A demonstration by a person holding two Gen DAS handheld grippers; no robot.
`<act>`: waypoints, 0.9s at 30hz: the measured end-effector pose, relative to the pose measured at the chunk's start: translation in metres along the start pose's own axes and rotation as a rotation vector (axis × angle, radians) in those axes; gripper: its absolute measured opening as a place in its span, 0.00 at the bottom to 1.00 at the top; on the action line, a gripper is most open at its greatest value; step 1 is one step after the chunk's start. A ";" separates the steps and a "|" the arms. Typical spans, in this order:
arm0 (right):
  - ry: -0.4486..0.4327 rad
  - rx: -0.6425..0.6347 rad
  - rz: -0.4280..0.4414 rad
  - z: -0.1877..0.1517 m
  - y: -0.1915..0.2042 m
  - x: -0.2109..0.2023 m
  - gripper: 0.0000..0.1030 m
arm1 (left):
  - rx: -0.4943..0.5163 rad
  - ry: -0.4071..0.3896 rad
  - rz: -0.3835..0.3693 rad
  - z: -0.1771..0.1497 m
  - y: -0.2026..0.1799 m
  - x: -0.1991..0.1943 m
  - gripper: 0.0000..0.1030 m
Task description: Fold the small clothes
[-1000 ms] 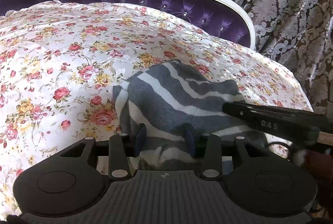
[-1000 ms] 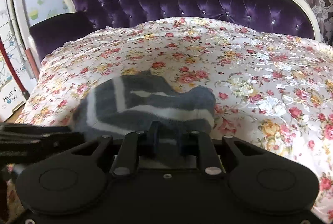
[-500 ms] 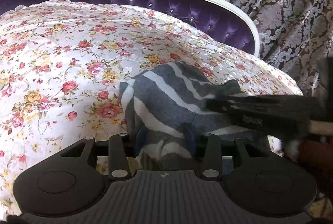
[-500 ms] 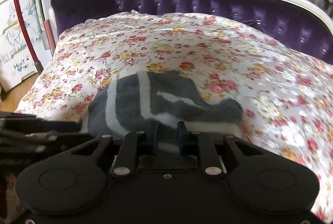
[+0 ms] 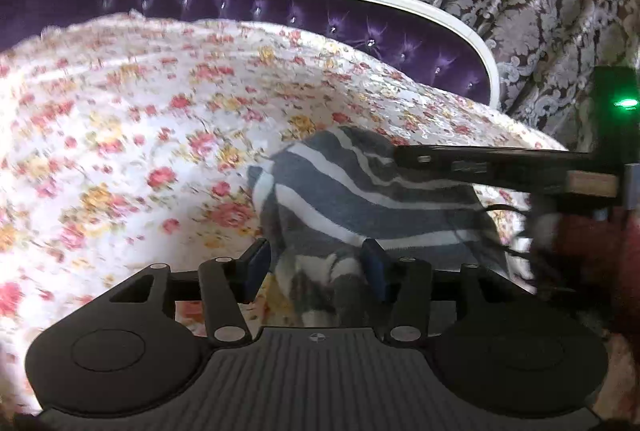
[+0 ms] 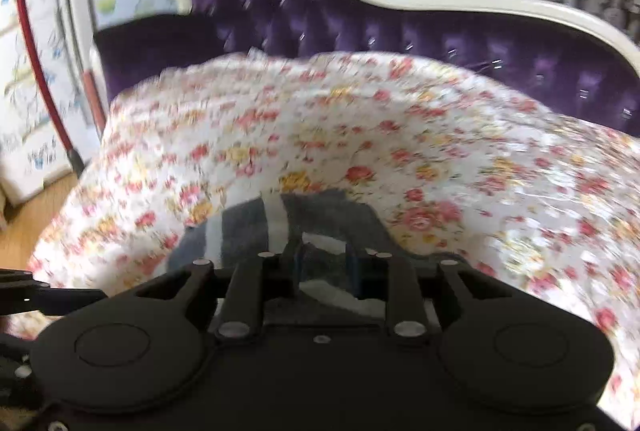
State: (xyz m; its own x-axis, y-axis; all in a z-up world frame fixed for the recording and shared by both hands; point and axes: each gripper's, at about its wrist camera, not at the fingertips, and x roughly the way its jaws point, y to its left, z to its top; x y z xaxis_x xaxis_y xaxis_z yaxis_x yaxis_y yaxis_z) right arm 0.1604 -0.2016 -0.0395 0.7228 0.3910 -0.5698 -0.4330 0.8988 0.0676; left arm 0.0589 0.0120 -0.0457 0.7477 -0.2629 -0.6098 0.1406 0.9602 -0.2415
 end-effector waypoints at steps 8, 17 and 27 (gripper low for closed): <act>0.049 0.005 -0.038 -0.053 0.022 -0.061 0.47 | 0.001 0.047 0.018 -0.014 0.005 -0.005 0.56; 0.052 -0.028 -0.089 -0.073 0.042 -0.089 0.52 | -0.206 0.074 0.025 -0.020 0.035 -0.014 0.64; -0.007 0.205 -0.040 -0.076 0.029 -0.130 0.94 | -0.126 0.039 0.136 -0.021 0.022 -0.053 0.65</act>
State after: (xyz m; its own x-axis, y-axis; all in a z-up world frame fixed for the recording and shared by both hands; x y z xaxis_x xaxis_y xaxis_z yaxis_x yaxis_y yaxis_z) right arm 0.0128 -0.2418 -0.0259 0.7414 0.3550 -0.5695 -0.2858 0.9348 0.2107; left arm 0.0091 0.0449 -0.0348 0.7281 -0.1375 -0.6715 -0.0443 0.9682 -0.2462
